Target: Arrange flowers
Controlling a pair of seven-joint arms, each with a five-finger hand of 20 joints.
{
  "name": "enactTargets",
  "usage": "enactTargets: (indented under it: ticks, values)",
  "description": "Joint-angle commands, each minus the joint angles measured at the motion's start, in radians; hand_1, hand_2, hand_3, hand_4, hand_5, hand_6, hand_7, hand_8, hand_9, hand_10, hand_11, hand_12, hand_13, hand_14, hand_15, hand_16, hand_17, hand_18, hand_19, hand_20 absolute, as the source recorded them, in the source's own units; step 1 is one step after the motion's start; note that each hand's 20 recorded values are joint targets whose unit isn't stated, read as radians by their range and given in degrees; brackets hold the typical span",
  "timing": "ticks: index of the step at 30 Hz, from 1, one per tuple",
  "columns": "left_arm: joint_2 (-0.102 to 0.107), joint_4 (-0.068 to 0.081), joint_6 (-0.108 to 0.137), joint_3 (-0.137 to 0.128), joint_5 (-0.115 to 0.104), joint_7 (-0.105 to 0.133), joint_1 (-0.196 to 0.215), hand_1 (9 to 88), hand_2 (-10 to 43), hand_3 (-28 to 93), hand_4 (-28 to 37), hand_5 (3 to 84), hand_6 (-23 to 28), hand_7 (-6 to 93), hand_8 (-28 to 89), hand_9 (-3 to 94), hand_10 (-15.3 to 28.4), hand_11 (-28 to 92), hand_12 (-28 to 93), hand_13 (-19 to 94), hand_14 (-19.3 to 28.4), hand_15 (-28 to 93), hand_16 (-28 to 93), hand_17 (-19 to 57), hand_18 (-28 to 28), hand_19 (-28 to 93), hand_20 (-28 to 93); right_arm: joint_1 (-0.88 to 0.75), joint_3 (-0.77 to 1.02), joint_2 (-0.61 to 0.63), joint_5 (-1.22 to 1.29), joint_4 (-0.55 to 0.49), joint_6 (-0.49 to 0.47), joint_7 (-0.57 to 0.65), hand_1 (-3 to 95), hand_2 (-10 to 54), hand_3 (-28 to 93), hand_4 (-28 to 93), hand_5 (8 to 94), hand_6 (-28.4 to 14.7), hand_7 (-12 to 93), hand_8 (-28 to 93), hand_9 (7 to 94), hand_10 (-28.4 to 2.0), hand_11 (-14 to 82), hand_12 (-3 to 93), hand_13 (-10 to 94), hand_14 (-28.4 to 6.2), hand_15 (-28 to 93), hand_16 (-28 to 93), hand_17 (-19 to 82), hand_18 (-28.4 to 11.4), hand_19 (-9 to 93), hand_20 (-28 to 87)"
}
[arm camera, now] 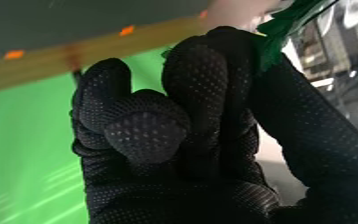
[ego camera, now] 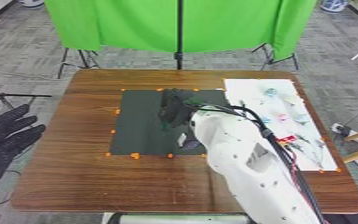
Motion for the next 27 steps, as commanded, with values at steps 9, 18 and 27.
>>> enactTargets:
  ticks: [9,18,27]
  values:
    - [0.058,0.061,0.014,0.128,0.002,-0.018,-0.112,26.3,-3.6,71,-24.2,37.2,3.3,19.5,-10,30.5,12.3,29,11,27,14.5,36,-2,-6.7,21.4,48,5,0.051,-0.108,-0.119,-0.171,0.207,0.020,0.031,34.4,-2.3,89,-12,74.6,0.5,62,14,92.2,-6.2,44.4,30.6,89,-2.7,66,29,44,-17.2,88,21]
    - [0.094,0.082,-0.025,0.183,0.007,-0.046,-0.193,26.3,-4.3,72,-24.0,37.6,4.0,18.1,-9,29.0,12.7,29,11,25,13.9,36,-2,-6.5,20.5,47,6,0.074,-0.194,-0.188,-0.322,0.337,0.041,0.068,33.8,-2.8,89,-10,75.3,1.3,62,14,93.2,-6.0,43.8,29.7,90,-2.6,65,29,45,-17.9,89,19]
    - [0.127,0.143,-0.038,0.288,0.001,-0.083,-0.330,25.9,-5.4,73,-24.5,39.3,4.7,16.4,-8,27.7,14.4,30,11,22,14.0,37,-2,-6.5,19.5,46,6,0.082,-0.204,-0.234,-0.350,0.437,0.051,0.173,30.9,-3.2,90,-8,78.6,1.4,59,15,93.7,-5.4,47.2,27.0,93,-2.3,64,29,49,-18.3,91,17]
